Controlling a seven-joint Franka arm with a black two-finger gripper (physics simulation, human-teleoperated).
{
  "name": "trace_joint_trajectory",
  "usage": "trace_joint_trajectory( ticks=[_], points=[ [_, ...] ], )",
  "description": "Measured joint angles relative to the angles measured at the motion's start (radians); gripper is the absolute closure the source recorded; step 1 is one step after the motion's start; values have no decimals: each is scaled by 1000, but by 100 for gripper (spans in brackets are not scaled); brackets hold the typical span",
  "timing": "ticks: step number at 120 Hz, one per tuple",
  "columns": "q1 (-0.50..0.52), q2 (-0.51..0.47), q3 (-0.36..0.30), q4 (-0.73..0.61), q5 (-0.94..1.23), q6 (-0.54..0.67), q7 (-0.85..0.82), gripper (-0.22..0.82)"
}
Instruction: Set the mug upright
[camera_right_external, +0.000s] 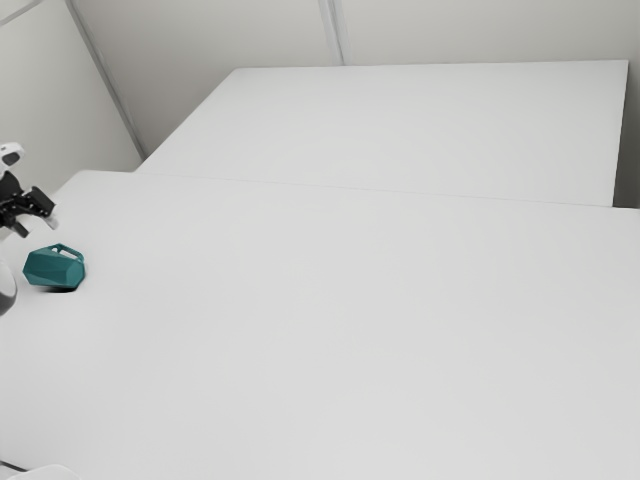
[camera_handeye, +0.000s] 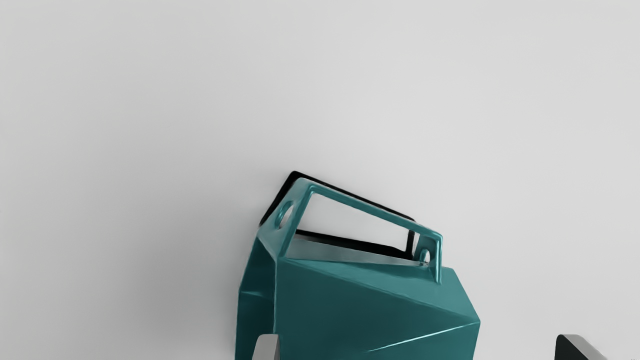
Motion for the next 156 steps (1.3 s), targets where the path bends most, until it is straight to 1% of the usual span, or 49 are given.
trace_joint_trajectory(
  ticks=[23, 43, 68, 100, 156],
  points=[
    [48, 28, 2, 12, -61, -41, 67, 0],
    [59, 36, 11, 11, -93, -92, 109, 0],
    [63, 50, 35, 11, -108, -113, 149, 0],
    [76, 56, 37, 13, -119, -95, 185, 0],
    [115, 89, 33, 21, -259, -56, 234, 0]
  ],
)
